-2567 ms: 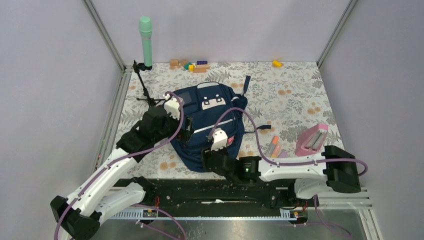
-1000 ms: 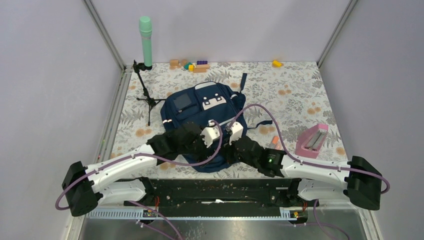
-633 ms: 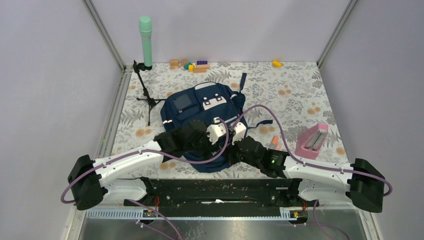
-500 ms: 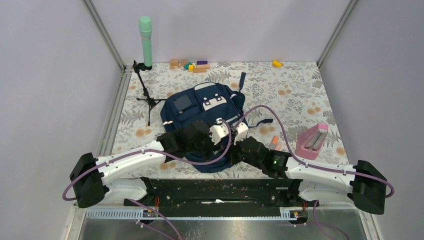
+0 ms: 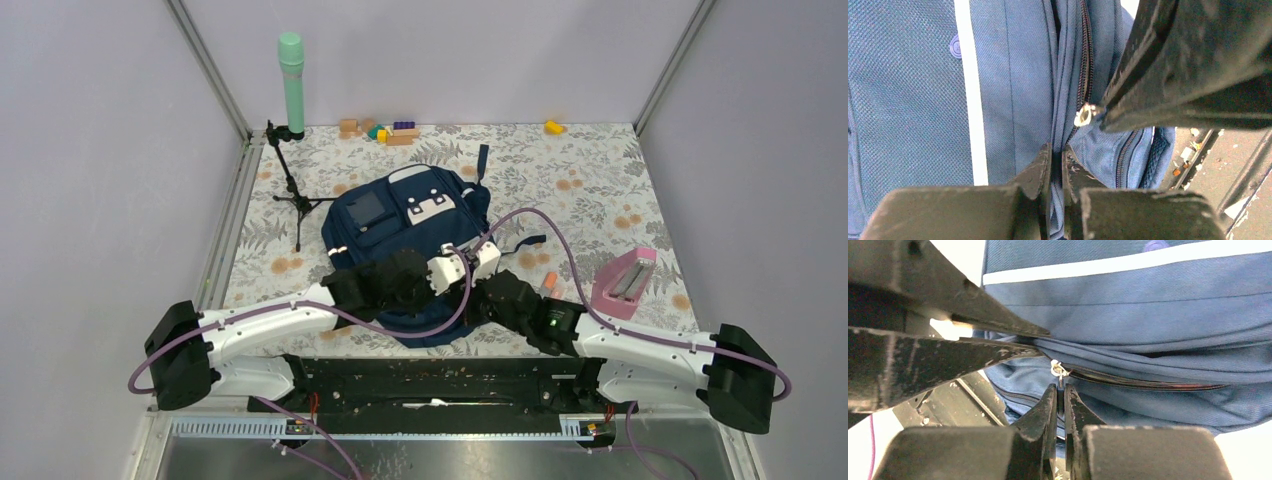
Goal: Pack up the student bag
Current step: Zip the student bag at the center of the board.
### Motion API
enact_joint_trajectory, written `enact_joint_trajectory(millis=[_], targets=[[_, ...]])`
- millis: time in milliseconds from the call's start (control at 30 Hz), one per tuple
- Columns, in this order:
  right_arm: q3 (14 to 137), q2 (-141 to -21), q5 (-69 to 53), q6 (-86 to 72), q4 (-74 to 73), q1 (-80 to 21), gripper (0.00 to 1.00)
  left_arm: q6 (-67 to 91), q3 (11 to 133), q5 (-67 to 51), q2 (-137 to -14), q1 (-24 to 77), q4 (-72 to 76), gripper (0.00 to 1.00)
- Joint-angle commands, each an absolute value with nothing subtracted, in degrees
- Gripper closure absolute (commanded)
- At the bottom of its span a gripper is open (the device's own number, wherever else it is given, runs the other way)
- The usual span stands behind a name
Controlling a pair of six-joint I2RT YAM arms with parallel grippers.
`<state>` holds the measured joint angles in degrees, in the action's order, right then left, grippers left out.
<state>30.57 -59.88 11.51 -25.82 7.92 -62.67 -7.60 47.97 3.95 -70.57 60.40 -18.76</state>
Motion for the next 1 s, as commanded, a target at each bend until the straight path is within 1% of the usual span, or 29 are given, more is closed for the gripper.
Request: enact_joint_trajectory(millis=[0,267,433,667,800,967], targets=[[30.48,-55.67,10.04,-26.36,6.16,-59.6,1.0,-7.65,47.44,10.15,-68.44,60.12,-17.94,1.0],[31.58,-54.07,8.83,-22.85,1.75,-54.0,1.0,-7.65,47.6,12.57,-68.07,60.18,-19.26,1.0],[32.67,-54.28,7.6,-20.21,0.44,-49.64,1.0,-6.25,46.91,17.96,-66.57,60.12,-21.36,1.0],[34.03,-56.31,4.11,-18.21,0.44,-43.77,1.0,-3.26,45.5,24.16,-62.2,60.12,-25.7,1.0],[35.19,-58.38,2.19,-16.52,1.09,-41.09,1.0,-1.36,45.2,25.71,-59.81,60.12,-28.43,1.0],[36.93,-60.92,-1.22,-14.32,1.71,-40.53,1.0,-0.71,45.03,26.66,-56.81,60.12,-30.37,1.0]])
